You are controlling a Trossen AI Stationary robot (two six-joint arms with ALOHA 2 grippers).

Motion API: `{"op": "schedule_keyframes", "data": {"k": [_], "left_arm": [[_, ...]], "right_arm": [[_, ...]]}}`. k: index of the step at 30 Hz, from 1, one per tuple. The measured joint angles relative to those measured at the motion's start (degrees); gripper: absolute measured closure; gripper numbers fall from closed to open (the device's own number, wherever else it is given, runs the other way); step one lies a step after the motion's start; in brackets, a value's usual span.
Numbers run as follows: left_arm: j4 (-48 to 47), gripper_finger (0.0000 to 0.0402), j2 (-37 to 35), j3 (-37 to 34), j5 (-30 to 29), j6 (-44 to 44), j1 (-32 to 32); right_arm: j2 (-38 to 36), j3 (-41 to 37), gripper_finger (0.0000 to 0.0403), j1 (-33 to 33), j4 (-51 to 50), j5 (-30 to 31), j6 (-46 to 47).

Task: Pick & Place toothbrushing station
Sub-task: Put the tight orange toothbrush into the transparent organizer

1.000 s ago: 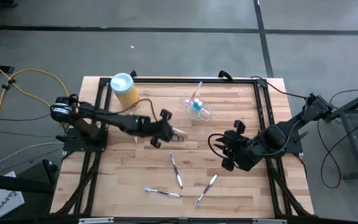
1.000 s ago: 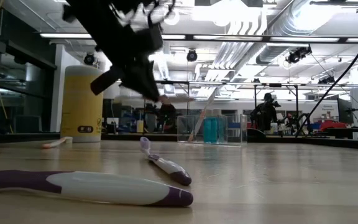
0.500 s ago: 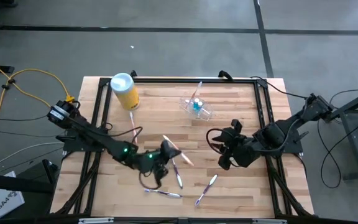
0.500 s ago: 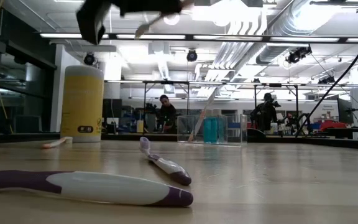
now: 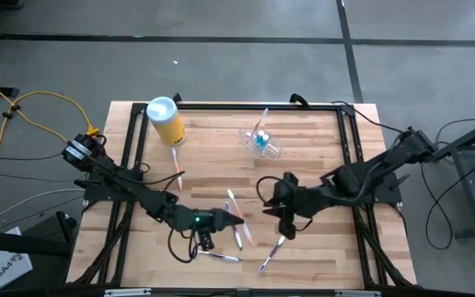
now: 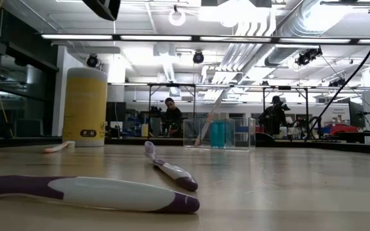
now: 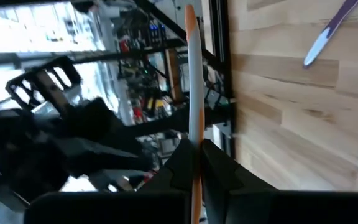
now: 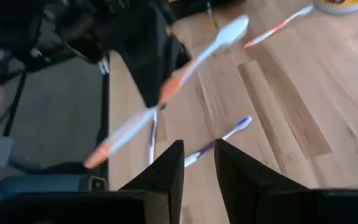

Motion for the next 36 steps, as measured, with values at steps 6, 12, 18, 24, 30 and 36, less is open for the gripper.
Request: {"op": "schedule_keyframes", "data": {"k": [6,12,18,24,30,36], "left_arm": [[-0.5,0.0399,0.0,0.0,2.3,3.9,-0.5],[-0.7,0.0399,0.3,0.0,2.4,8.9,-2.4],[-0.6,0.0399,0.3,0.0,2.2,9.1,-1.9],[-0.4,0.0399,0.3,0.0,2.2,10.6,0.0],[-0.4,0.0399,0.3,0.0,2.9,10.4,1.5],[-0.6,0.0399,0.3,0.0,3.6,10.1,1.5]], "right_arm": [[1.1,0.0,0.0320,-2.9,4.8,-3.0,-2.1],[1.2,0.0,0.0311,-6.3,9.0,-10.1,-1.7],[1.2,0.0,0.0290,-8.8,9.9,-14.7,-0.2],[3.4,0.0,0.0258,-10.3,10.1,-17.6,0.1],[6.1,0.0,0.0241,-11.7,12.0,-21.7,-0.1],[6.3,0.0,0.0238,-13.1,13.8,-22.9,-0.5]]}}
